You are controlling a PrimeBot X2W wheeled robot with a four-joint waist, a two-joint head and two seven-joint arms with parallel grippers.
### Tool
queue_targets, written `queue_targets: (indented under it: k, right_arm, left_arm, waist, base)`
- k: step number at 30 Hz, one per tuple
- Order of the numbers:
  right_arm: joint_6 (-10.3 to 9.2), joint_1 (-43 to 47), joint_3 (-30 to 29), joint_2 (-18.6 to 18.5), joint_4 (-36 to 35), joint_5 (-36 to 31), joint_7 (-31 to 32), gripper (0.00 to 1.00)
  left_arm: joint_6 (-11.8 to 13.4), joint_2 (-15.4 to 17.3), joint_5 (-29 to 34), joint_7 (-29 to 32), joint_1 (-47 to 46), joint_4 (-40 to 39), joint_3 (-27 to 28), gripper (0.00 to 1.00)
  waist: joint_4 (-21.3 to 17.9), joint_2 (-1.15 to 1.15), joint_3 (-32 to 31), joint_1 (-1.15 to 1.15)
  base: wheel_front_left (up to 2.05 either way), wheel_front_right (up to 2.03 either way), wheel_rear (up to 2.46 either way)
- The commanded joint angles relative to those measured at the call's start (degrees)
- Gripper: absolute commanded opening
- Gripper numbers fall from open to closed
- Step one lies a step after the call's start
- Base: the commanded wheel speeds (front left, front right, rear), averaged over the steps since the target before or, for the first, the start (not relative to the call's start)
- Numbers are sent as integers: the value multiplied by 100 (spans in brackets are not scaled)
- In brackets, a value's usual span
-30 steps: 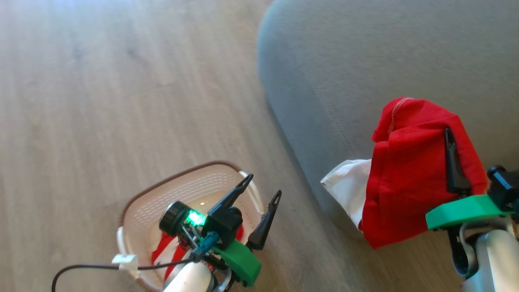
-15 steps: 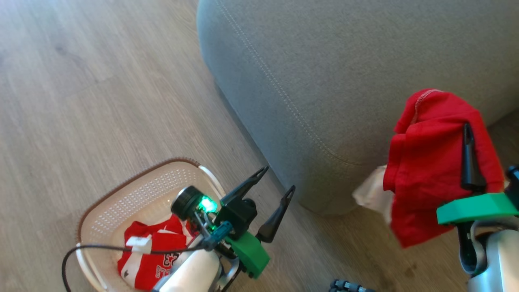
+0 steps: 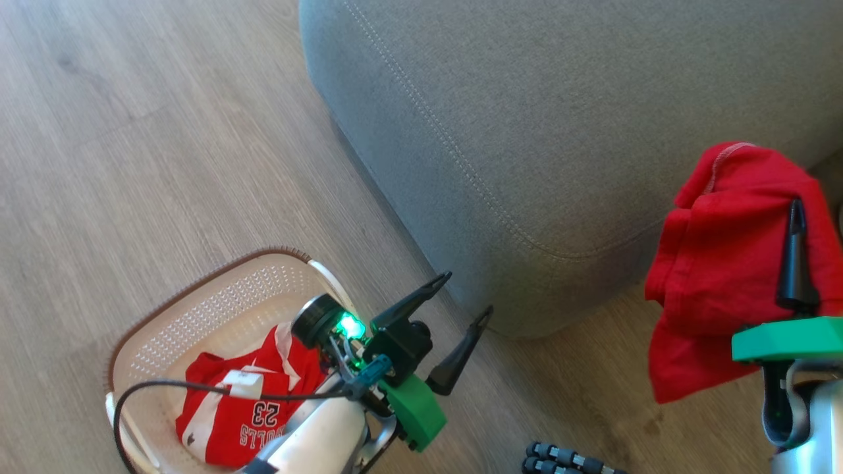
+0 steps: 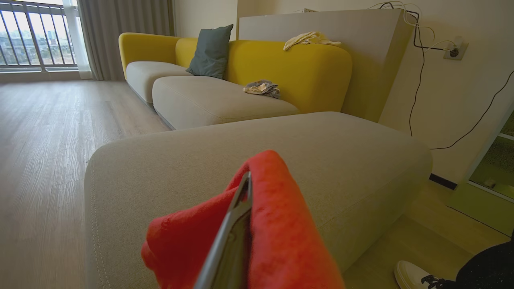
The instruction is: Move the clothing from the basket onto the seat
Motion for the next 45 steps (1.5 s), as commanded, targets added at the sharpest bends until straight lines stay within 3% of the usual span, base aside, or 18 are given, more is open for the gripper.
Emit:
queue_targets:
  k: [1, 20, 34, 45]
  right_arm:
    - [41, 15, 69, -32, -247, -21, -14, 0]
    - [41, -175, -162, 5, -409, -112, -14, 0]
    - [41, -1883, -44, -1183, -521, 21, -14, 0]
    - [41, -4129, 717, -2122, -53, 447, -14, 0]
  left_arm:
    - [-49, -12, 26, -55, -227, -165, 96, 100]
    - [-126, -12, 32, -55, -422, -68, -97, 100]
    - [-183, 185, 440, -55, -581, 76, 6, 100]
    - [-156, 446, 584, -55, -914, 129, -34, 100]
  waist:
    - [-8, 0, 22, 0]
    - [-38, 0, 238, 0]
    - [-66, 0, 1029, 0]
    - [-32, 0, 1845, 0]
  base:
    - [0, 0, 0]
    - [0, 0, 0]
    - [0, 0, 0]
    - [0, 0, 0]
